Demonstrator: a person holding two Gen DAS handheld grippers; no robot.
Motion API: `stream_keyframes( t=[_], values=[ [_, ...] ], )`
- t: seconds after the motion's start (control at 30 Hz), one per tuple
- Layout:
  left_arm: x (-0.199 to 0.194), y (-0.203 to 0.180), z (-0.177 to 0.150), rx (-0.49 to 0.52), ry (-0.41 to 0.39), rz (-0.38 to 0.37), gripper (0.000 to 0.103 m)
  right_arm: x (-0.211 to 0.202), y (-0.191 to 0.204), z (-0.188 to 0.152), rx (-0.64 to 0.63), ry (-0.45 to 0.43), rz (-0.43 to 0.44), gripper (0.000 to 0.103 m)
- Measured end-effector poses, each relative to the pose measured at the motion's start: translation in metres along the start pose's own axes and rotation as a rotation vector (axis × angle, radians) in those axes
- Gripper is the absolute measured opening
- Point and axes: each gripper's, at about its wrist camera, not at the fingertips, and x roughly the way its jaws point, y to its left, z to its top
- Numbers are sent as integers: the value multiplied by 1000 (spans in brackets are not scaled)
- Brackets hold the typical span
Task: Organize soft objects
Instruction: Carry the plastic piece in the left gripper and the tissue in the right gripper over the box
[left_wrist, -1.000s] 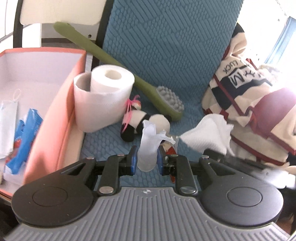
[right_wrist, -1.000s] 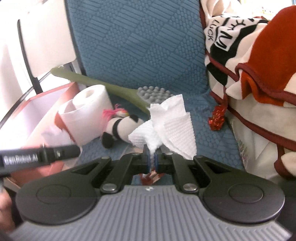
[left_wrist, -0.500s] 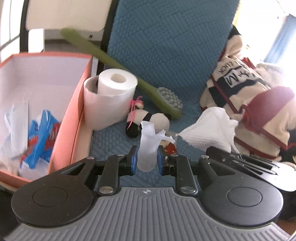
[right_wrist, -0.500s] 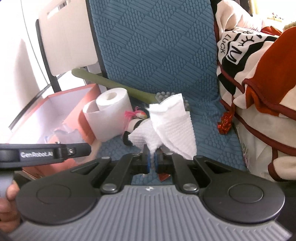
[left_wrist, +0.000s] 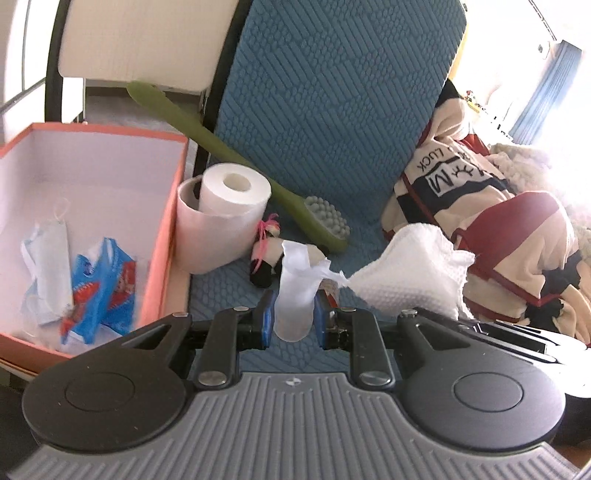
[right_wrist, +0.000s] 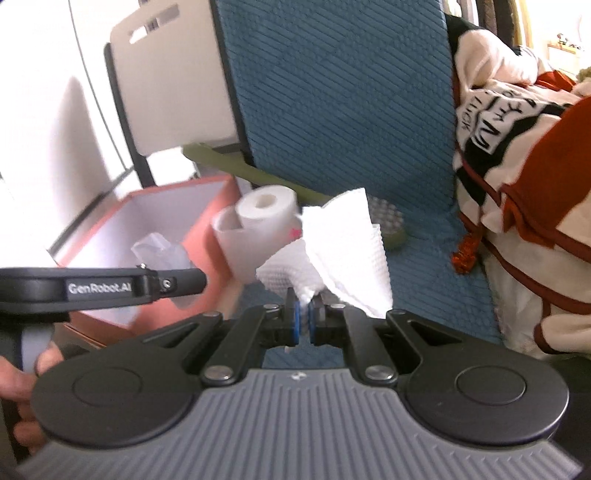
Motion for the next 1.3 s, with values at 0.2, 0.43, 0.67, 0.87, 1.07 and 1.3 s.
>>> stream_keyframes(
  t=[0.2,0.43,0.67,0.87,1.07,1.3],
  values=[
    [-28,12,4,1,-3,-6,26,-8,29,10,-7,-9,53,9],
    [-57,40,0,-23,-18,37,26,-9,65,12,-68,-9,123,9],
    [-90,80,-9,-95,-58,102,26,4,105,11,-130,23,225,9],
    [-111,113,-17,-149,-69,162,26,12,140,16,-186,40,304,9],
    [-113,147,-11,-199,-67,206,26,32,169,24,-218,76,337,9],
    [-99,193,9,-248,-46,231,26,75,195,35,-232,137,337,9]
  ],
)
